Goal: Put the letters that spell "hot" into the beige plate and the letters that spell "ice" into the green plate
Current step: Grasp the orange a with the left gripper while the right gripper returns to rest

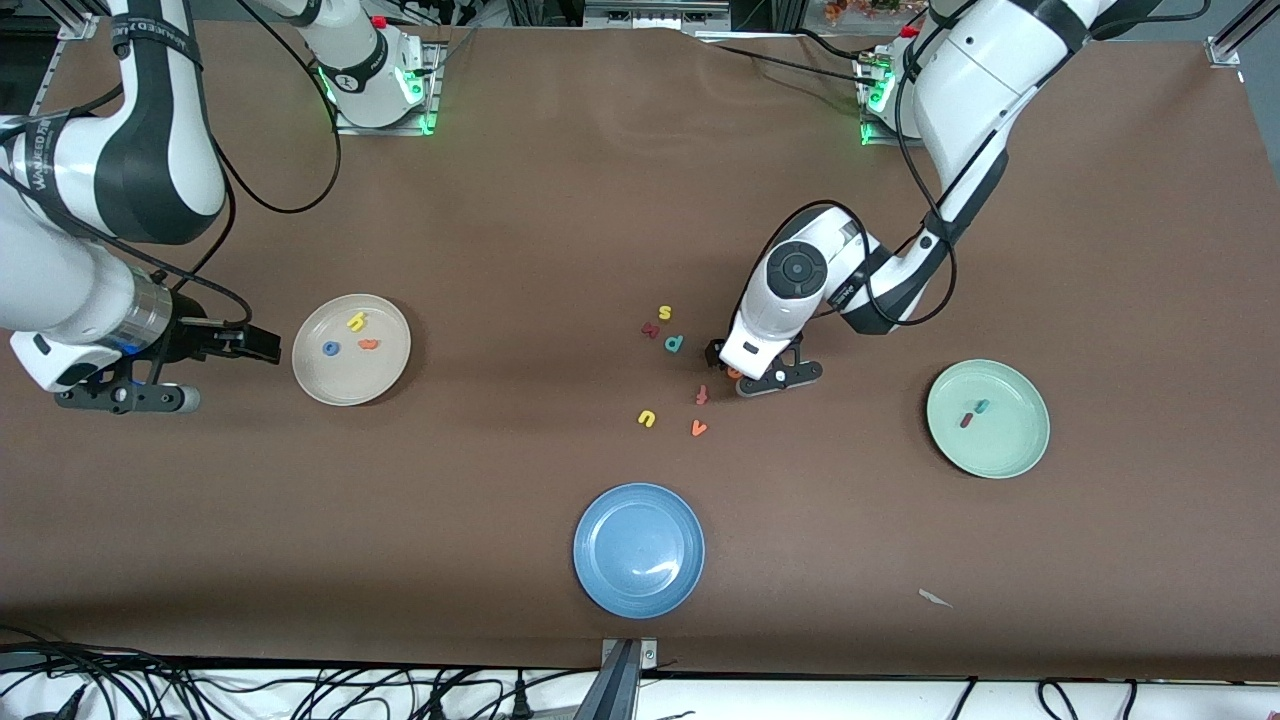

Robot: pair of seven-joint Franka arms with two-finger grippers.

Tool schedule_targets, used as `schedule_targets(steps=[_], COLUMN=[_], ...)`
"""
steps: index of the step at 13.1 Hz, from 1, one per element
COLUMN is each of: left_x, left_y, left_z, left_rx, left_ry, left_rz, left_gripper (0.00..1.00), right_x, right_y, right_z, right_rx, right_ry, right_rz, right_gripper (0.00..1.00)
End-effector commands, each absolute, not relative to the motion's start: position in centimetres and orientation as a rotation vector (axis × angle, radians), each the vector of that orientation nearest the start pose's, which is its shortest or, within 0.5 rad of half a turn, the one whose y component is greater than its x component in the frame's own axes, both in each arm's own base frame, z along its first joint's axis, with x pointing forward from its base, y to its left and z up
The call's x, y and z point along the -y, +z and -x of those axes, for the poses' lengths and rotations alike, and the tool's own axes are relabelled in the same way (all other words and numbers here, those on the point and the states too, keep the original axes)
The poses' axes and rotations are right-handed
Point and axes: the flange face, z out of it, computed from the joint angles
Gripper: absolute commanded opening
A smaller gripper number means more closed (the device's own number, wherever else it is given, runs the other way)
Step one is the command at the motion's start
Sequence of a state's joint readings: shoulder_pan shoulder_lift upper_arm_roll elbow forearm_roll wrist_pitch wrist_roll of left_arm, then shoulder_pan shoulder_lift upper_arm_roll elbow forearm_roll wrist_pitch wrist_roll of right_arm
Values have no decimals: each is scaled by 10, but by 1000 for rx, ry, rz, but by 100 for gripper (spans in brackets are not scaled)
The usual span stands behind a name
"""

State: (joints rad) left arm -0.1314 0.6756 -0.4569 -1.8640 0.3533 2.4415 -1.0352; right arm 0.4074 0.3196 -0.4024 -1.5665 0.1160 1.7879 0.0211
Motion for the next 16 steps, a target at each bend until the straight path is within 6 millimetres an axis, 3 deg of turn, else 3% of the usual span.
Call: schedule_targets(steps=[1,4,6,10,16], left_x=[345,347,357,357,357], left_y=[181,183,180,175,175], left_z=[-545,-552,-547,-546,-554], left_rx=[417,428,419,433,442], left_ry=[25,18,26,25,14], left_rz=[3147,3153,3152,3139,3132], left_gripper=[90,84,81,71,60], right_x=[-42,-32,-27,-21,-37], right_y=[475,472,478,492,503], right_z=[-640,-643,-641,-638,-637], right_rx=[-92,-90,-58,-53,-142], right_ry=[113,118,103,66,25], right_rz=[3130,3109,3131,3161,3156], right_gripper=[99,99,100,99,100])
